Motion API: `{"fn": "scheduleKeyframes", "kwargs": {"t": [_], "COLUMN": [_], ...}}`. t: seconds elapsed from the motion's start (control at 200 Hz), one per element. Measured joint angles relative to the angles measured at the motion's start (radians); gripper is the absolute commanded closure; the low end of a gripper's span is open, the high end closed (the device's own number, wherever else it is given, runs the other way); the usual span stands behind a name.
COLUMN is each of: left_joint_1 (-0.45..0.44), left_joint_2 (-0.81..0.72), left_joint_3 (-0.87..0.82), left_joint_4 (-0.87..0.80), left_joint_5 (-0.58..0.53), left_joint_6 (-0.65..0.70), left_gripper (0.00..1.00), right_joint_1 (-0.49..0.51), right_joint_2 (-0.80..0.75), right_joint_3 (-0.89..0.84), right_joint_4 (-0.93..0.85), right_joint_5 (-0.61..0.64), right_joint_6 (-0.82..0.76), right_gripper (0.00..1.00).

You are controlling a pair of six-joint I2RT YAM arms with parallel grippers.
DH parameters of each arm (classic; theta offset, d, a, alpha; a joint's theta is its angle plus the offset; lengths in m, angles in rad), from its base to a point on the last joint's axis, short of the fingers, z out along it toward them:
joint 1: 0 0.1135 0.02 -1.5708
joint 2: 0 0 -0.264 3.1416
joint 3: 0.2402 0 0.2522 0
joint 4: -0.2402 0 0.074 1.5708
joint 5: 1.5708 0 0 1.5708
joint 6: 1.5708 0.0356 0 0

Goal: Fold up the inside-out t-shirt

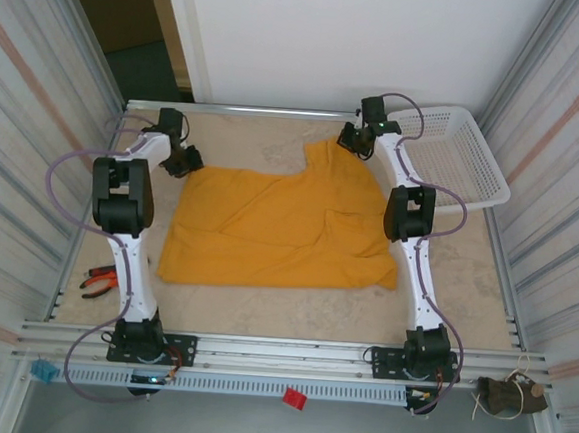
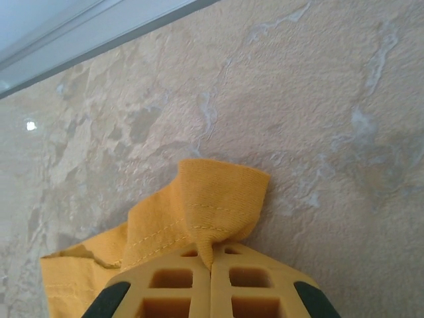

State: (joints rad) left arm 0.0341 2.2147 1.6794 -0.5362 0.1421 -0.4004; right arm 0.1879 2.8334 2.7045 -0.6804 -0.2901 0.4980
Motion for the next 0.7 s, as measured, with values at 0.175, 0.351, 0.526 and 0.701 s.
{"fn": "scheduleKeyframes", "kwargs": {"t": [0.175,0.351,0.526,0.701], "left_joint_1": [-0.002,-0.002,-0.001,0.000], "left_joint_2": [0.007,-0.005,-0.098,-0.241], "left_joint_3": [0.024,0.036,0.002,-0.086], "left_joint_4": [0.002,0.009,0.018,0.050], "left_joint_5": [0.036,0.053,0.060,0.060], "left_joint_6": [0.003,0.002,-0.004,-0.019], "left_gripper": [1.00,1.00,1.00,1.00], "right_joint_1": [-0.019,-0.035,-0.042,-0.040], "right_joint_2": [-0.022,-0.143,-0.318,-0.513], "right_joint_3": [-0.009,-0.075,-0.171,-0.384], "right_joint_4": [0.000,-0.001,0.006,0.039], "right_joint_5": [-0.042,-0.056,-0.074,-0.078], "right_joint_6": [0.018,0.021,0.020,0.016], "right_gripper": [1.00,1.00,1.00,1.00]}}
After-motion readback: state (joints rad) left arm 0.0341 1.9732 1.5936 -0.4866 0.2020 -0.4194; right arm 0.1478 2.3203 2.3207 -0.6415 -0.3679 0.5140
